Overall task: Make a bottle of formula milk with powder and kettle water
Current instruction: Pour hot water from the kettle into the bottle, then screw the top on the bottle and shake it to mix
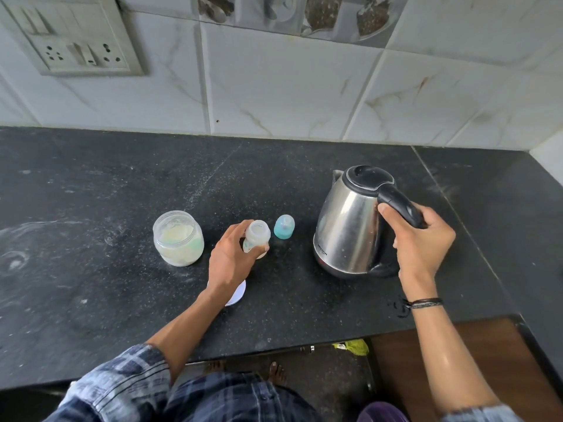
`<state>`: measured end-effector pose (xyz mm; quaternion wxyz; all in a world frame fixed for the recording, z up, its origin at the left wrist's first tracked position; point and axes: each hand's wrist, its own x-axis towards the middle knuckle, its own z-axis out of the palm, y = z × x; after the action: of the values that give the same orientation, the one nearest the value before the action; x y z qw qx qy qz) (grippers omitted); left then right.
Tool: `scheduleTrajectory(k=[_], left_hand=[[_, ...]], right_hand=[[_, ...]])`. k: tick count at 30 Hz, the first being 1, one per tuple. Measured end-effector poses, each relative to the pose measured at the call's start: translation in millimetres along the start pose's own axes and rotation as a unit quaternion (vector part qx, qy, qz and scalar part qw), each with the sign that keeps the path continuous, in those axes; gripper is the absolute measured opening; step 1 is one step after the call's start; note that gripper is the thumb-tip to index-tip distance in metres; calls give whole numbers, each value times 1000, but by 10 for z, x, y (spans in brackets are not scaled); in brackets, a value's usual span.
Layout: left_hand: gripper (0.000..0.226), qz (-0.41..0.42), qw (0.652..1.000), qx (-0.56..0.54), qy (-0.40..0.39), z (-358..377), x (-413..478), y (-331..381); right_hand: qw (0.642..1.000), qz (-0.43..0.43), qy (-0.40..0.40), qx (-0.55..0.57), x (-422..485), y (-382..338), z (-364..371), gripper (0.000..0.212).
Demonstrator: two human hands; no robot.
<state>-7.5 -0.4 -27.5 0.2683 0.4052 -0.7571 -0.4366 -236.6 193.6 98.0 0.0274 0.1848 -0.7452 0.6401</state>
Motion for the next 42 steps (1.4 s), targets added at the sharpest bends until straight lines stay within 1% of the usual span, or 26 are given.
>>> scheduleTrajectory(k=[8,15,23,29,35,37,38,39,41,42], left_hand=[[47,-2,1000,4,4,3,-8,1],[46,-6,1000,2,8,14,-7,4],[48,-10,1000,8,10,29,0,-7],[48,-12,1000,8,10,33,-2,-7],[50,-12,1000,7,13,40,2,-12],[50,-12,1000,9,11,42,-1,-18],[50,-11,1000,9,11,44,-4,-19],[49,-10,1000,9,11,45,-6,-19],[48,-9,1000,8,10,43,-9,-15],[48,-8,1000,9,10,41,-9,-13]], right_hand=[[998,-3,67,14,-132,183,7,27],[993,-16,107,46,-274,404,-72,28],[988,-26,136,63,-447,520,-118,25],[989,-34,136,53,-481,543,-106,26],[991,-41,128,20,-493,559,-101,36],[990,-41,132,-12,-524,545,-102,45],[986,-52,149,-44,-553,535,-104,52],[976,-81,180,-92,-590,531,-106,57],[933,-193,238,-187,-679,504,-91,58],[913,-257,240,-205,-717,474,-63,54]])
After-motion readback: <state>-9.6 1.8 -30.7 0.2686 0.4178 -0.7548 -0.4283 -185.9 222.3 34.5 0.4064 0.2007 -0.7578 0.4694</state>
